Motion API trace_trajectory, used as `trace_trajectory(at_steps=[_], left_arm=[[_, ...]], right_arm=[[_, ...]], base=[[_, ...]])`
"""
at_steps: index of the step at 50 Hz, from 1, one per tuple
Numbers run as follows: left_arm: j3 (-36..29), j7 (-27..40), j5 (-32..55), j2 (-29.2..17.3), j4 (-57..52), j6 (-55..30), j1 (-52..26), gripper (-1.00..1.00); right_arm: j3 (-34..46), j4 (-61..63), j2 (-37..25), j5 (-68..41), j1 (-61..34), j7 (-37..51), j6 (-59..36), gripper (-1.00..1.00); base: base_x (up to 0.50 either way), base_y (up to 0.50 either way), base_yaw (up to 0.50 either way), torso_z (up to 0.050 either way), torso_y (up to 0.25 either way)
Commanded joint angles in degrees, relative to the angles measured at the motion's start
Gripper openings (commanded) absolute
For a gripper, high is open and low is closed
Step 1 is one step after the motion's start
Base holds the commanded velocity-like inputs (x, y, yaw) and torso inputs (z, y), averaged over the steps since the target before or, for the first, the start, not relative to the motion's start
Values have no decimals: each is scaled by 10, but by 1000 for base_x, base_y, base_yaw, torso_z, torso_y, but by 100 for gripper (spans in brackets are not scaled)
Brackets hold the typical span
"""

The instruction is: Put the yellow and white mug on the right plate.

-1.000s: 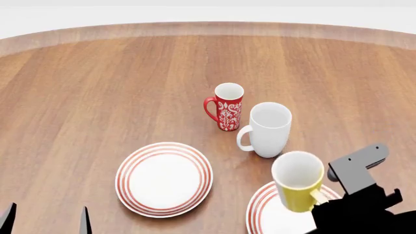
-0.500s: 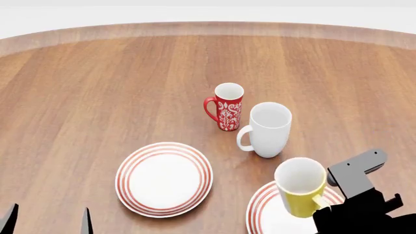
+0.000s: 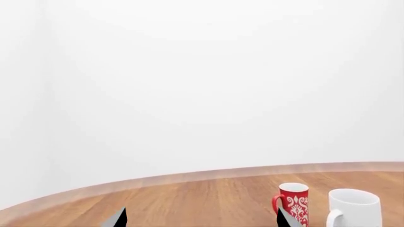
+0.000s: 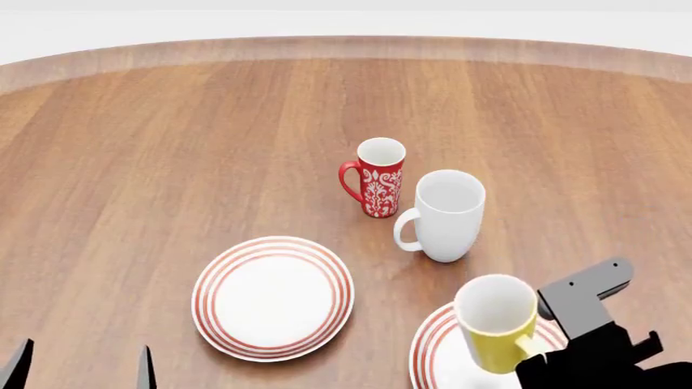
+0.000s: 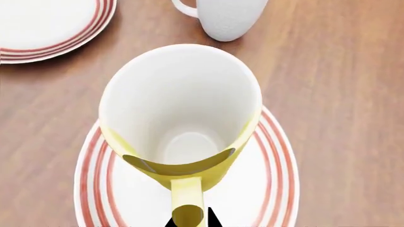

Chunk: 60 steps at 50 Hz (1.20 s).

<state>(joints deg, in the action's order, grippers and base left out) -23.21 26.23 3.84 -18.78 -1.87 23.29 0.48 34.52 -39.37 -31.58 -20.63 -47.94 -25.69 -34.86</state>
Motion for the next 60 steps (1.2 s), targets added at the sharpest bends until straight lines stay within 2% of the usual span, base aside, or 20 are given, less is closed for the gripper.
trace_trajectory(at_steps=[1,50,51,60], left_arm=[[14,-12,-1,9,1,-4,-2,100],[6,-8,7,4,3,-7,-5,100],[6,-8,6,4,3,-7,-5,100],[5,-7,7,3,1,-8,-5,100]], right_arm=[[-9,-19,17,16,-6,-15,13,-100],[10,-121,52,41,-13,-17,78,-100],[10,-120,52,41,-13,-16,76,100],[7,-75,35,36,4,-7,58,100]], base=[[0,0,0,0,0],[0,0,0,0,0],[0,0,0,0,0],[0,0,0,0,0]])
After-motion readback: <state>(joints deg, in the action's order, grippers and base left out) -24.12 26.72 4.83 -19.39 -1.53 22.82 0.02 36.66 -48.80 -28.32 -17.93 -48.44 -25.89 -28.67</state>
